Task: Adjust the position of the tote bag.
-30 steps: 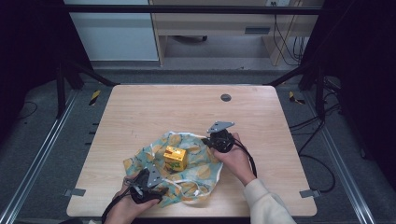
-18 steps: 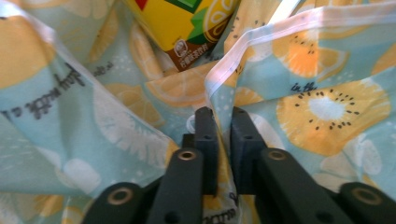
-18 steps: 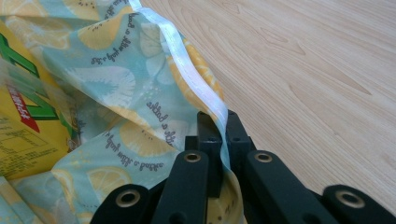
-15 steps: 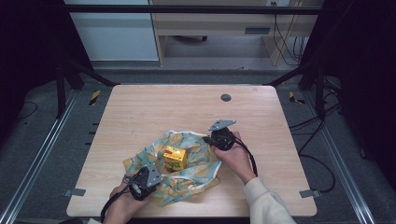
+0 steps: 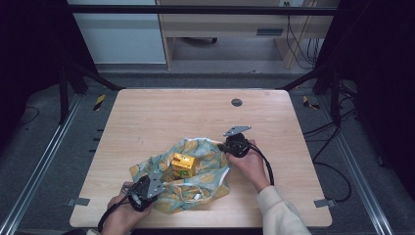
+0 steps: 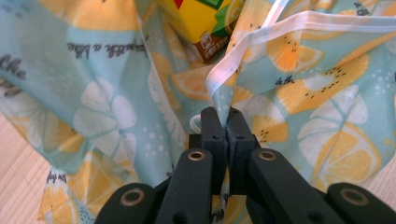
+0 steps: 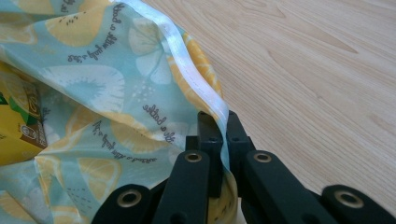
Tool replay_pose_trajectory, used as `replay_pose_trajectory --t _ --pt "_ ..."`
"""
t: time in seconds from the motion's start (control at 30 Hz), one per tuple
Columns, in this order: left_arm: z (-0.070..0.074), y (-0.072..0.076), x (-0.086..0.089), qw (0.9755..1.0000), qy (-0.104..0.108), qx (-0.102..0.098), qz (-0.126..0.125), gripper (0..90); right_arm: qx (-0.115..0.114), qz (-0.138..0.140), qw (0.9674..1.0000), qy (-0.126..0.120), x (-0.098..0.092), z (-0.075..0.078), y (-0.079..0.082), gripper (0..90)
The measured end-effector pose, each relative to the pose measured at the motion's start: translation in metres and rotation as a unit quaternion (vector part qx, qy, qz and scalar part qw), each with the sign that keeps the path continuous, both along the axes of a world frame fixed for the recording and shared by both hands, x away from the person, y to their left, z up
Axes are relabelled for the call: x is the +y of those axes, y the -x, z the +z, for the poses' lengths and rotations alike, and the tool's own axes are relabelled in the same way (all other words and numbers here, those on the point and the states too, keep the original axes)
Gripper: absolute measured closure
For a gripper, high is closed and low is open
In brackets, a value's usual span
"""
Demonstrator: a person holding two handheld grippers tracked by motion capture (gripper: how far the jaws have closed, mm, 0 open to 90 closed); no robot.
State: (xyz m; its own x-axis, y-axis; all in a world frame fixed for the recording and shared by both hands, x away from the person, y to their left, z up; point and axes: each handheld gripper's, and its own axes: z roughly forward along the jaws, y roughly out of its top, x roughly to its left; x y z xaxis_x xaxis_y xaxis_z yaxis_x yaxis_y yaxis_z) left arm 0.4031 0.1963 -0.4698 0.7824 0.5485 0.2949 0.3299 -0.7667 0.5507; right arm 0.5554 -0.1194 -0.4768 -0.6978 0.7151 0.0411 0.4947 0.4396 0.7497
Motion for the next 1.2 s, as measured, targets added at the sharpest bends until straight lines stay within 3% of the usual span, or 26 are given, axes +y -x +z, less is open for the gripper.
replay_pose_trajectory --t 1.07,1.2 --pt "0.000 0.011 0.009 0.9998 0.002 0.020 0.002 89.4 -0.016 -0.025 0.9995 0.012 -0.010 -0.006 -0.001 89.7" --pt "0.000 0.012 0.010 0.9998 0.011 0.016 0.001 88.3 -0.020 -0.025 0.9993 0.018 -0.009 -0.005 0.000 86.8"
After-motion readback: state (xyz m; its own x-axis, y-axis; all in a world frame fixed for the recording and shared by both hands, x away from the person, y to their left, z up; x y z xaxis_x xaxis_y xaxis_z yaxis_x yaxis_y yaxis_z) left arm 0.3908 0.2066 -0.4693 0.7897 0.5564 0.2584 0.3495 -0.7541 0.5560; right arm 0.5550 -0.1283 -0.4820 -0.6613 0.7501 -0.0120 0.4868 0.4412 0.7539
